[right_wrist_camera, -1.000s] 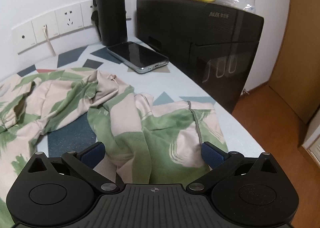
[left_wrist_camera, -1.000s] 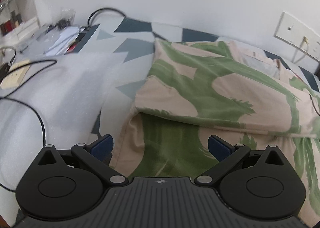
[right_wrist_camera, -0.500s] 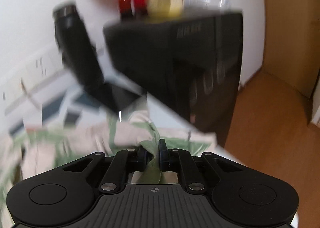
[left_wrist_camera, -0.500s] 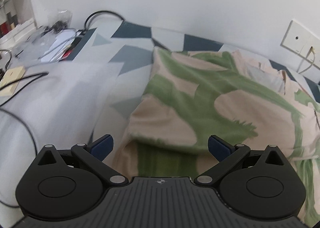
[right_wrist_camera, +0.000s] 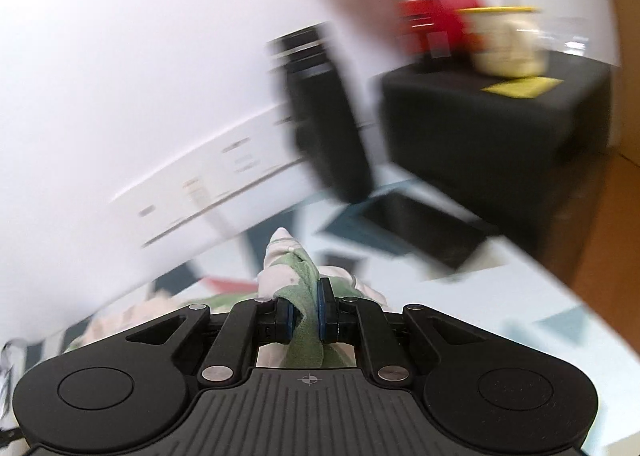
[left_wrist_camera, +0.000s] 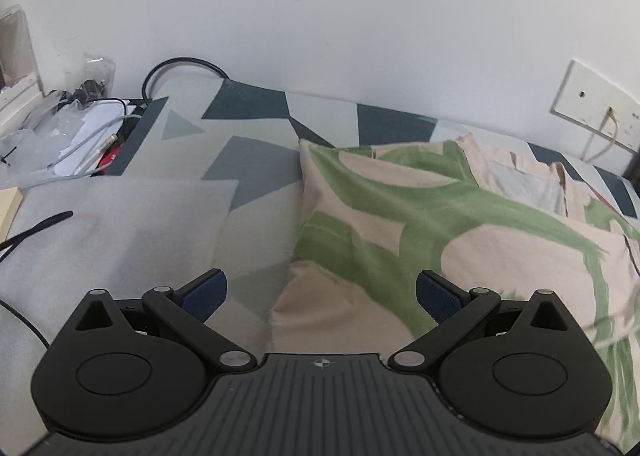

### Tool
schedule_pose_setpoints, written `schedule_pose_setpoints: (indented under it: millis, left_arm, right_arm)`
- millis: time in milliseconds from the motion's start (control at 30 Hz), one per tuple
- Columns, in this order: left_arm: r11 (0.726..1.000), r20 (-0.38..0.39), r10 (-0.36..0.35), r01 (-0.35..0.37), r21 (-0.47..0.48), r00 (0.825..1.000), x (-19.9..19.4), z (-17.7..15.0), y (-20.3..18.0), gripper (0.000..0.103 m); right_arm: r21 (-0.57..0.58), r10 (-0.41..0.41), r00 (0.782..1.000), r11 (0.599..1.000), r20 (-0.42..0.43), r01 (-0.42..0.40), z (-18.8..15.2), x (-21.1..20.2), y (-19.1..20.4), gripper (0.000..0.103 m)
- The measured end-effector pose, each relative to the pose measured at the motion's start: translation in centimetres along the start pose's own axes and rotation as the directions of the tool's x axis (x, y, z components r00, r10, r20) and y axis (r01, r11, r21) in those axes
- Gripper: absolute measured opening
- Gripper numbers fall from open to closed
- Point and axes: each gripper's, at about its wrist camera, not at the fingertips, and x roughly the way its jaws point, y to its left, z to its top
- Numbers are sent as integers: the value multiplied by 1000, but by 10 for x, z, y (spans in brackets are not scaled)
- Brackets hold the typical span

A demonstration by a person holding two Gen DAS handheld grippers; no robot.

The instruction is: Fold clothes

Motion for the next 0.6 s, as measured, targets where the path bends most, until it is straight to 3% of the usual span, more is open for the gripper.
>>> schedule_pose_setpoints:
  millis: [133,300,467,533,600]
  left_arm:
    - [999,-9,-46,46,5,999,-7,-12,12,103]
    - [999,-15,-53,53,1,998,-14,-25,28,103]
    - [998,-33,-55,55,-9,998,-16,-32,36,103]
    - [998,-43,-58,57,-13,997,-15,-33,37,103]
    - [998,-53,-61,60,-17,997,-14,-35,39,103]
  right_arm:
    - [-92,116,991,988,-68,-122,-17,22,71,9]
    - [-237,219,958,936,-185,-259,-41,48,162,9]
    - [-313,217,918,893,-331,-324,-76,77,219,13]
    - [-368,170,917,878,-361,-307,-88,86,232,18]
    - [-421,128,926,863,-356,-281,-97,89,240,34]
